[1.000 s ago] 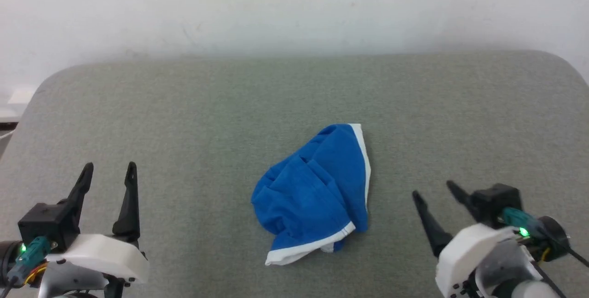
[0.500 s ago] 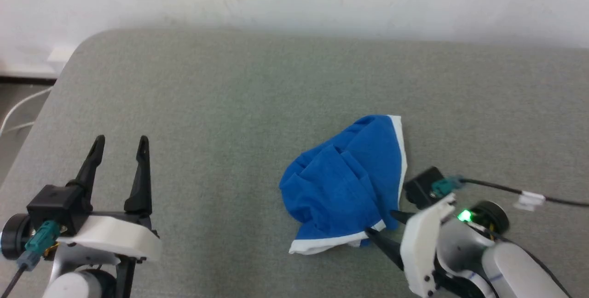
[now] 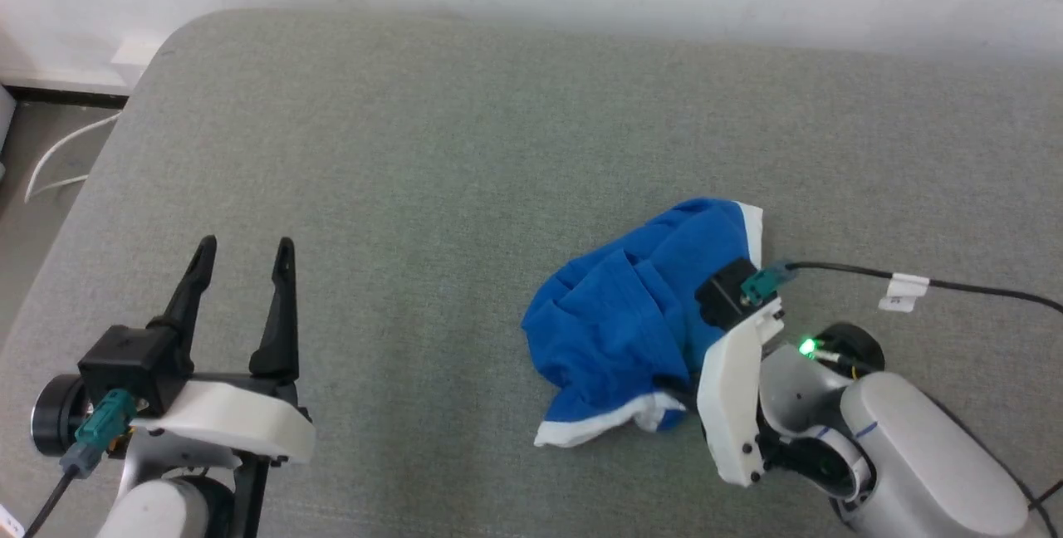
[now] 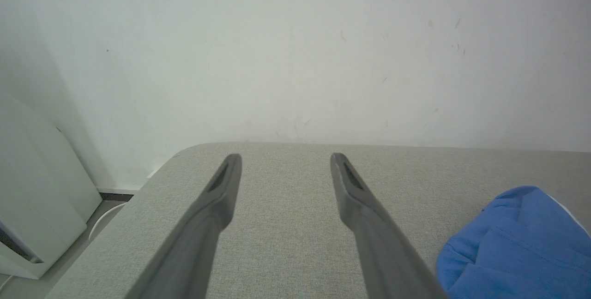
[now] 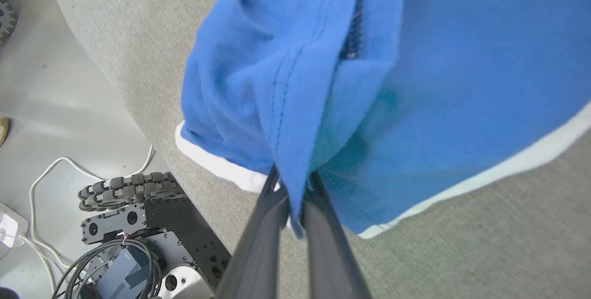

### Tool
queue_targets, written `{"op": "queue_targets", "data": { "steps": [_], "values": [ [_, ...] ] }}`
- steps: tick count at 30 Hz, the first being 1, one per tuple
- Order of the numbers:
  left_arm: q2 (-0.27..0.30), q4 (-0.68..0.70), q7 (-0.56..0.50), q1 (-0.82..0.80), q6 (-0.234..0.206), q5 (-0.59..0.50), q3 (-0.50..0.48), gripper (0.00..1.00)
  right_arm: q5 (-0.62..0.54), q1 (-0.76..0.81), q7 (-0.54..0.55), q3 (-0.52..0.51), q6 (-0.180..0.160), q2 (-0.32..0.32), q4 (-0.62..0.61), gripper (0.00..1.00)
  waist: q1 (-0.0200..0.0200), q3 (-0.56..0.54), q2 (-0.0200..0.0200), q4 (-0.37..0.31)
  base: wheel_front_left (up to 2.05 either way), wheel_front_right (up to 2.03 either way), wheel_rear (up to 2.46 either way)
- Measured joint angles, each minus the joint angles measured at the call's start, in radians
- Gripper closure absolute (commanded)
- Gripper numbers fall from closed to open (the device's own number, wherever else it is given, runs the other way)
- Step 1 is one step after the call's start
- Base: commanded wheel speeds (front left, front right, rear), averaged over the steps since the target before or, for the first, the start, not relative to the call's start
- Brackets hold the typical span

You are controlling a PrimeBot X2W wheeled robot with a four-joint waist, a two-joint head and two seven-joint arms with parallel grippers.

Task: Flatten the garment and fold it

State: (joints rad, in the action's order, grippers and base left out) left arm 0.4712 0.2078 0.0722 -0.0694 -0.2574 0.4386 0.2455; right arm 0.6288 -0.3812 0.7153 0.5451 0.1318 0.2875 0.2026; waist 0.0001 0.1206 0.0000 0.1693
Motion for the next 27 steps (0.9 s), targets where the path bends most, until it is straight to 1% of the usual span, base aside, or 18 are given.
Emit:
{"op": "queue_targets", "data": {
  "steps": [4, 8, 14, 18, 21, 24, 25, 27],
  "values": [
    [-0.004, -0.003, 0.000, 0.000, -0.008, 0.000, -0.001, 0.00, 0.001, -0.036, -0.041, -0.012, 0.000, 0.008, -0.018, 1.00, 0.0000, -0.008, 0.0000, -0.012, 0.00, 0.00, 0.00],
    [-0.004, -0.002, -0.002, 0.001, -0.013, 0.000, -0.001, 0.00, -0.017, -0.070, -0.081, -0.084, 0.000, 0.013, -0.024, 1.00, -0.0001, -0.015, 0.0000, -0.030, 0.00, 0.00, 0.00],
    [-0.008, 0.006, -0.010, 0.007, -0.026, 0.003, 0.003, 0.00, -0.106, -0.060, -0.116, -0.292, 0.000, 0.044, 0.010, 1.00, -0.0002, -0.021, 0.0000, -0.063, 0.00, 0.00, 0.00],
    [-0.013, 0.014, -0.012, 0.017, -0.035, 0.003, 0.008, 0.00, -0.186, 0.022, -0.130, -0.428, 0.000, 0.055, 0.044, 1.00, -0.0001, -0.019, 0.0000, -0.081, 0.00, 0.00, 0.00],
    [-0.015, 0.019, -0.012, 0.030, -0.041, 0.003, 0.012, 0.00, -0.247, 0.116, -0.144, -0.541, 0.000, 0.035, 0.067, 1.00, -0.0002, -0.017, 0.0000, -0.090, 0.00, 0.00, 0.00],
    [-0.016, 0.024, -0.021, 0.031, -0.044, 0.003, 0.015, 0.00, -0.328, 0.201, -0.163, -0.632, 0.000, -0.002, 0.079, 1.00, -0.0001, -0.014, 0.0000, -0.098, 0.00, 0.00, 0.00],
    [-0.016, 0.026, -0.021, 0.032, -0.046, 0.003, 0.015, 0.00, -0.358, 0.224, -0.170, -0.660, 0.000, -0.020, 0.080, 0.98, -0.0002, -0.013, 0.0000, -0.101, 0.00, 0.00, 0.00],
    [-0.015, 0.029, -0.021, 0.034, -0.052, 0.003, 0.014, 0.00, -0.406, 0.258, -0.190, -0.710, 0.000, -0.063, 0.077, 0.56, -0.0002, -0.011, 0.0000, -0.106, 0.00, 0.00, 0.00]
  ]
}}
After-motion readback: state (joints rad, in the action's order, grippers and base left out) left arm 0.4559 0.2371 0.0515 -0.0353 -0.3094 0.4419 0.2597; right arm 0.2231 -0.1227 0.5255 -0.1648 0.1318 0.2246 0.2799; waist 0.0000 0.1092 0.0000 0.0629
